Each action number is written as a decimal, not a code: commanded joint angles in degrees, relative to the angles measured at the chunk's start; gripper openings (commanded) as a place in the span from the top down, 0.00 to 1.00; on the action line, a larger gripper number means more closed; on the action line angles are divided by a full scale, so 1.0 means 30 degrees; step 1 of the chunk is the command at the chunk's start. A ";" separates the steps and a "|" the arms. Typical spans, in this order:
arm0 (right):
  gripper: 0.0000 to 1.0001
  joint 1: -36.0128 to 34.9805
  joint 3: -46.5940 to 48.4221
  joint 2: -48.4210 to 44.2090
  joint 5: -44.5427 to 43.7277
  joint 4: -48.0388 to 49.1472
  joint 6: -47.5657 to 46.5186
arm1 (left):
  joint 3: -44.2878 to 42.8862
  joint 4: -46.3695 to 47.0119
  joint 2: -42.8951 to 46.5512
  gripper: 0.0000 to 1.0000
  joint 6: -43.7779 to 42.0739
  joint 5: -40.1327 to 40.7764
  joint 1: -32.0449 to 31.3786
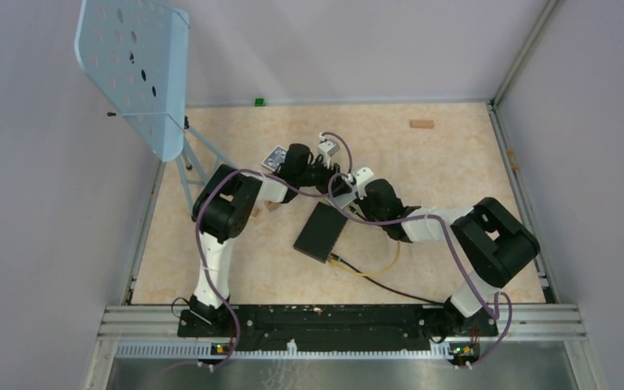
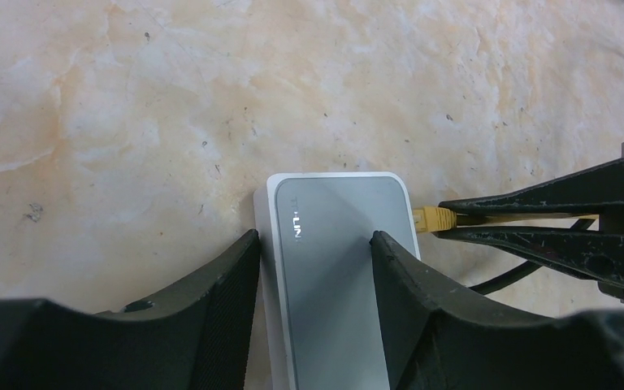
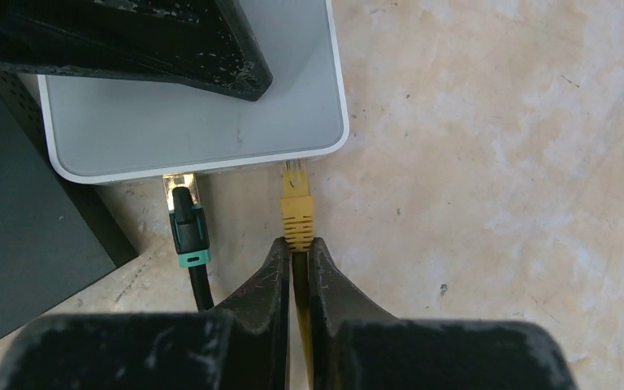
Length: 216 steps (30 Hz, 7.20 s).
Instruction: Insert the plug into the switch port
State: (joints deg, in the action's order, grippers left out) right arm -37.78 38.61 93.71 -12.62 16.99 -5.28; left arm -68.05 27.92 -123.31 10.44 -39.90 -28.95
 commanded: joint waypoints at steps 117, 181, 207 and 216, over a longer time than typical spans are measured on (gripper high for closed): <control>0.63 -0.5219 0.3883 -0.4089 1.0982 -1.4929 -0.2647 | 1.0743 -0.9070 2.0238 0.02 0.5665 0.6843 0.1711; 1.00 -0.3681 -0.2264 -1.8291 1.6768 -0.2948 -0.3016 | 1.3115 0.5116 2.3166 0.42 -0.8229 -0.8488 -0.2901; 0.55 -0.3604 -0.2334 -1.8553 1.3426 -0.1738 -0.2983 | 1.2098 0.2529 2.2843 1.00 -0.6842 -0.8010 -0.3222; 0.55 -0.3608 -0.2615 -1.6753 1.4460 0.1487 -0.3803 | 1.3699 0.5725 2.2938 1.00 -0.3062 -0.5579 -0.3194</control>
State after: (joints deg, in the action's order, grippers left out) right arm -48.95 28.32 40.58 28.77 14.83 -15.11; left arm -28.12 39.00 -54.78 -5.06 -60.55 -38.37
